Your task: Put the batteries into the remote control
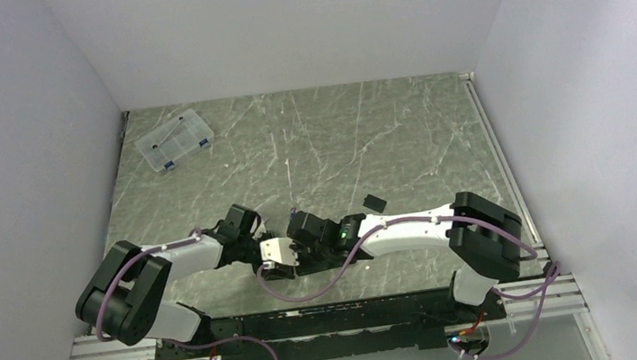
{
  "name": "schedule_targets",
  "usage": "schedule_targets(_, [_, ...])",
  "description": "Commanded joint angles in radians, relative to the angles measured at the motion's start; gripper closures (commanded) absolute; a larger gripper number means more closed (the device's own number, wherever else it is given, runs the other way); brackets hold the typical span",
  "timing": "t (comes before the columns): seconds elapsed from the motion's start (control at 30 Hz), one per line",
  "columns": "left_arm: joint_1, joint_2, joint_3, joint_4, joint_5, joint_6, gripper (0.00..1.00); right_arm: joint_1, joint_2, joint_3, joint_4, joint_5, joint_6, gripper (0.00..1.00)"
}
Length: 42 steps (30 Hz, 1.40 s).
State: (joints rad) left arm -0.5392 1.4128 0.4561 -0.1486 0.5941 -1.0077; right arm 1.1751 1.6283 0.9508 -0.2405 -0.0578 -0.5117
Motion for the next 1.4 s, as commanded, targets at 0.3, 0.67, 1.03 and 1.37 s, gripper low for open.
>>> schedule_targets(0.3, [-0.003,-0.029,0.110,-0.112,-0.068,0.084,0.68,-0.055,-0.146,-0.036,0.010,0.099,0.335,0.65])
schedule_targets(0.67, [-0.004,0.072,0.130,-0.009,-0.020,0.079,0.68,-0.105,-0.151,-0.045,0.018,0.004,0.818,0.69])
schedule_targets(1.03, [-0.003,0.072,0.109,-0.011,-0.022,0.080,0.69,-0.106,-0.059,-0.032,0.027,-0.051,1.075,0.74])
schedule_targets(1.37, [-0.003,0.069,0.102,-0.012,-0.019,0.081,0.68,-0.121,-0.033,-0.045,0.009,0.003,1.136,0.78])
